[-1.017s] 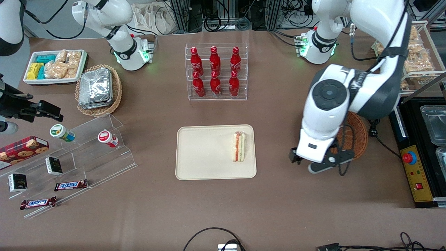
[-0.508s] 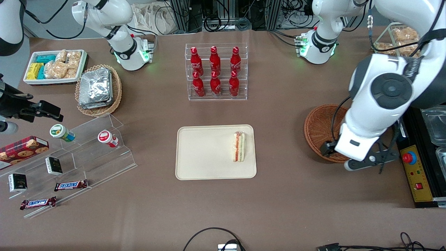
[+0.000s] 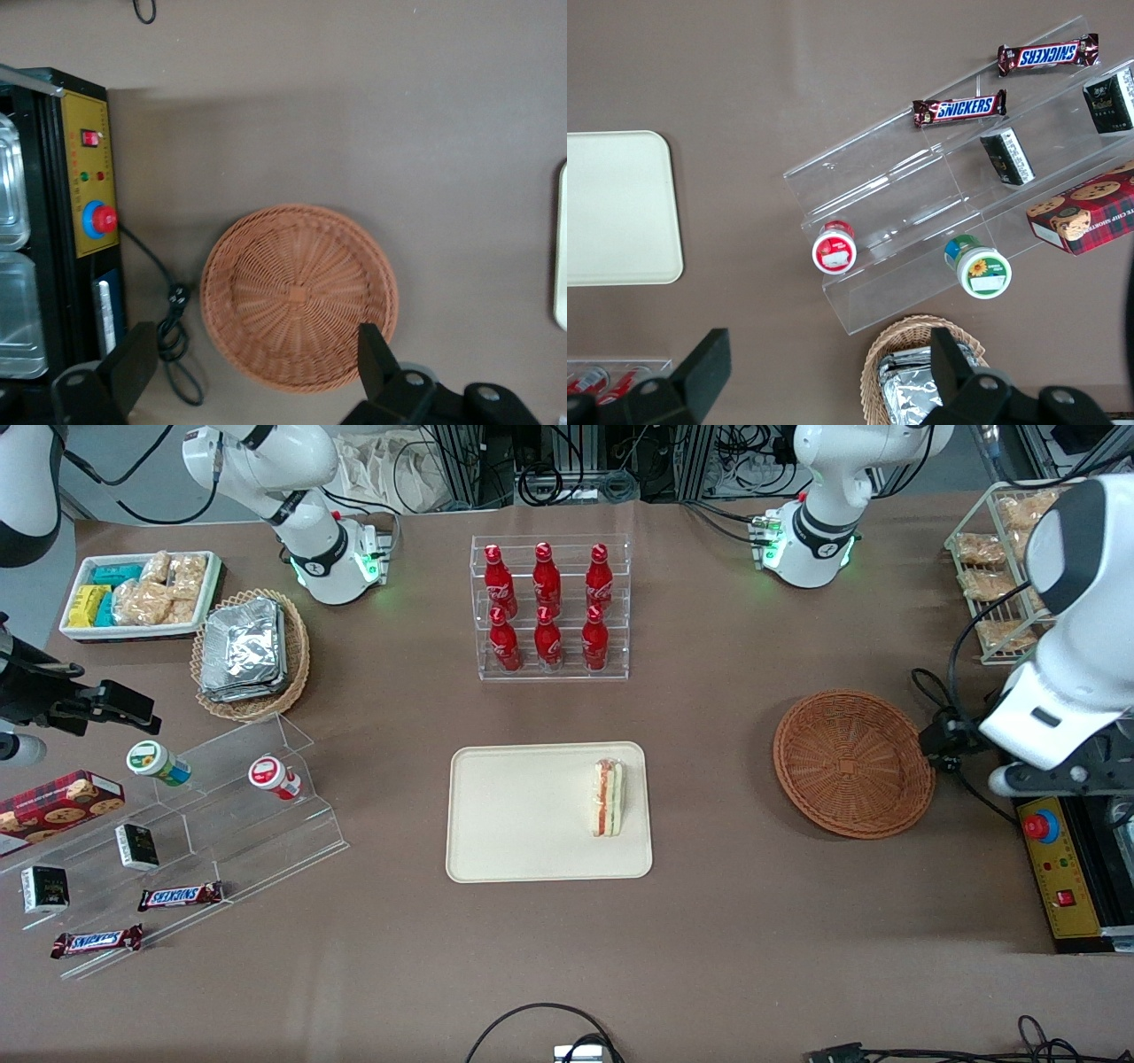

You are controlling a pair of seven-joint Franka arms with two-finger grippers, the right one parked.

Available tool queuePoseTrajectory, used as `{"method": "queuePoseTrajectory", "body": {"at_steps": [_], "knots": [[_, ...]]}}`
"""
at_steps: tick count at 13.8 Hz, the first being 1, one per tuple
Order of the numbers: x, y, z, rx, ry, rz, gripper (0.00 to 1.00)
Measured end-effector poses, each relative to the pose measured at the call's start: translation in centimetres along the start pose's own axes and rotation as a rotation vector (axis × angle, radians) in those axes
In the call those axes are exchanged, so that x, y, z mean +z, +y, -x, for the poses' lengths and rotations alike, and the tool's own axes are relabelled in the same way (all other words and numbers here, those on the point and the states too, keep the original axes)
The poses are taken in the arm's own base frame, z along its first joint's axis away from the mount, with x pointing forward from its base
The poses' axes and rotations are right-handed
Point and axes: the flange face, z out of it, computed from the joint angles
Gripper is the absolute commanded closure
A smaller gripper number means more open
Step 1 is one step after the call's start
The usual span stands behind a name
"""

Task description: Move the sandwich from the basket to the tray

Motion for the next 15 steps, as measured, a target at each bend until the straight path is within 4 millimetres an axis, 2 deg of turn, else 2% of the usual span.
{"method": "queuePoseTrajectory", "body": {"at_steps": [4, 8, 10, 15], "knots": [[-3.4, -2.7, 3.3, 0.044, -0.008, 0.044, 0.0], [-5.6, -2.7, 5.7, 0.046, -0.008, 0.07, 0.0], [-5.7, -2.5, 6.3, 0.045, -0.018, 0.088, 0.0], [-4.8, -1.9, 6.3, 0.045, -0.048, 0.141, 0.0]]}}
